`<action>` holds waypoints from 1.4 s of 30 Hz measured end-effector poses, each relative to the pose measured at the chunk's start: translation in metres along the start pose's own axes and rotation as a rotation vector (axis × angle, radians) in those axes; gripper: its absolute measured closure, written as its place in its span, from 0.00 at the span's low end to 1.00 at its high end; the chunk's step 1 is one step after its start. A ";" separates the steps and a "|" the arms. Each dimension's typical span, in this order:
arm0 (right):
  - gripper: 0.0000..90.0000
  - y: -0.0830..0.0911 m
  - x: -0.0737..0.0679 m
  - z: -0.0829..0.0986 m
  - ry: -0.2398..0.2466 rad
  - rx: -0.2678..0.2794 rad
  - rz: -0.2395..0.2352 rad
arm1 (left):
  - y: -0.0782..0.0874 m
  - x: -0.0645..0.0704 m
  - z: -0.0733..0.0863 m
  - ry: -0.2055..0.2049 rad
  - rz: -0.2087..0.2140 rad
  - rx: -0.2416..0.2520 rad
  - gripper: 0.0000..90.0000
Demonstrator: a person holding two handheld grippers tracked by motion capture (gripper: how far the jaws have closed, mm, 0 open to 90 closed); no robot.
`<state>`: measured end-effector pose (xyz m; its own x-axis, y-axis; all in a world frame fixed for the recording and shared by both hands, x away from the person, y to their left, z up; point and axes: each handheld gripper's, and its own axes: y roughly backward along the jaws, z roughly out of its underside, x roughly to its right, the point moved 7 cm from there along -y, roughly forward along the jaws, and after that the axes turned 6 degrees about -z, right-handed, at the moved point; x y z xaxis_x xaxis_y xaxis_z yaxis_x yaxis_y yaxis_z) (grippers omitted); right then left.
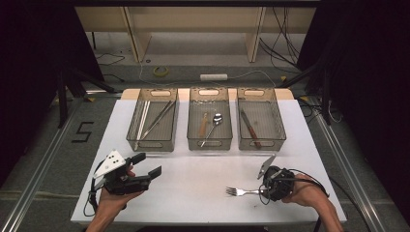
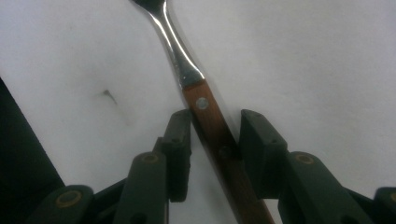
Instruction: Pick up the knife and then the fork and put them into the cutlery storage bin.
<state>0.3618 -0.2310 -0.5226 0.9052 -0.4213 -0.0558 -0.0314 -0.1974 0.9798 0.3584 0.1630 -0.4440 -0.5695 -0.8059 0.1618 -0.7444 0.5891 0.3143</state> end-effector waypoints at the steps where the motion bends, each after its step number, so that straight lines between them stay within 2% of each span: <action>1: 0.73 0.000 -0.001 0.000 0.003 -0.003 0.000 | 0.000 0.000 0.000 0.000 0.000 0.000 0.21; 3: 0.74 0.000 -0.001 0.000 0.029 -0.008 0.001 | 0.000 0.000 0.000 -0.001 0.000 -0.001 0.21; 8: 0.77 0.000 -0.003 -0.001 0.057 -0.026 0.007 | 0.000 0.000 0.000 -0.002 0.001 -0.002 0.21; 21: 0.85 -0.001 -0.005 -0.001 0.074 -0.022 -0.025 | 0.000 0.000 0.000 0.000 -0.001 -0.003 0.21; 31: 0.86 0.001 -0.004 -0.001 0.080 -0.018 -0.022 | -0.001 -0.001 0.000 -0.003 -0.006 -0.006 0.21; 38: 0.86 0.011 -0.001 -0.009 0.057 0.080 -0.006 | -0.001 -0.001 0.001 0.002 -0.009 -0.007 0.21; 42: 0.86 0.016 0.002 -0.012 -0.020 0.138 -0.026 | -0.001 -0.003 0.001 0.004 -0.016 -0.015 0.21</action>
<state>0.3679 -0.2245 -0.5043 0.8977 -0.4321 -0.0863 -0.0670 -0.3274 0.9425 0.3603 0.1648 -0.4460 -0.5559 -0.8157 0.1601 -0.7485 0.5750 0.3305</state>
